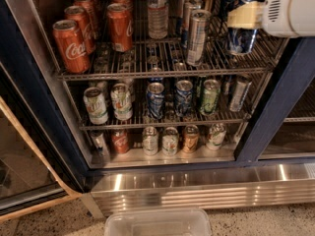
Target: Pick pepsi can from top shelf of fridge
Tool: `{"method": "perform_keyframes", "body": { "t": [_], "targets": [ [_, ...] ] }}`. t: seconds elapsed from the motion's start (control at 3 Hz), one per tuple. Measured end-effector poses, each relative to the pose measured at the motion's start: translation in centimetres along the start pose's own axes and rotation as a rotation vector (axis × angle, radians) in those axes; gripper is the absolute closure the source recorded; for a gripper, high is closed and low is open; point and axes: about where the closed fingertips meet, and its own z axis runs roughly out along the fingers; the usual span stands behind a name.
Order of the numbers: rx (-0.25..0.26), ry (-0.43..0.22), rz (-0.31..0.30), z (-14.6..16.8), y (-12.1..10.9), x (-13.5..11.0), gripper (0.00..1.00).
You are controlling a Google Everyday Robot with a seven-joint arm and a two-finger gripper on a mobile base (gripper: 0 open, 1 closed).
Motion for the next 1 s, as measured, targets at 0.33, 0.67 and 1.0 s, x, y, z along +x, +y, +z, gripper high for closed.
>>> {"method": "perform_keyframes", "body": {
  "t": [0.33,0.67,1.0],
  "targets": [
    [-0.062,-0.010,0.028,-3.1,0.7,-0.2,1.00],
    [-0.204,-0.077,0.119,-5.8,1.1,-0.3,1.00],
    [-0.256,-0.122,0.167,-7.8,0.8,-0.8,1.00]
  ]
}}
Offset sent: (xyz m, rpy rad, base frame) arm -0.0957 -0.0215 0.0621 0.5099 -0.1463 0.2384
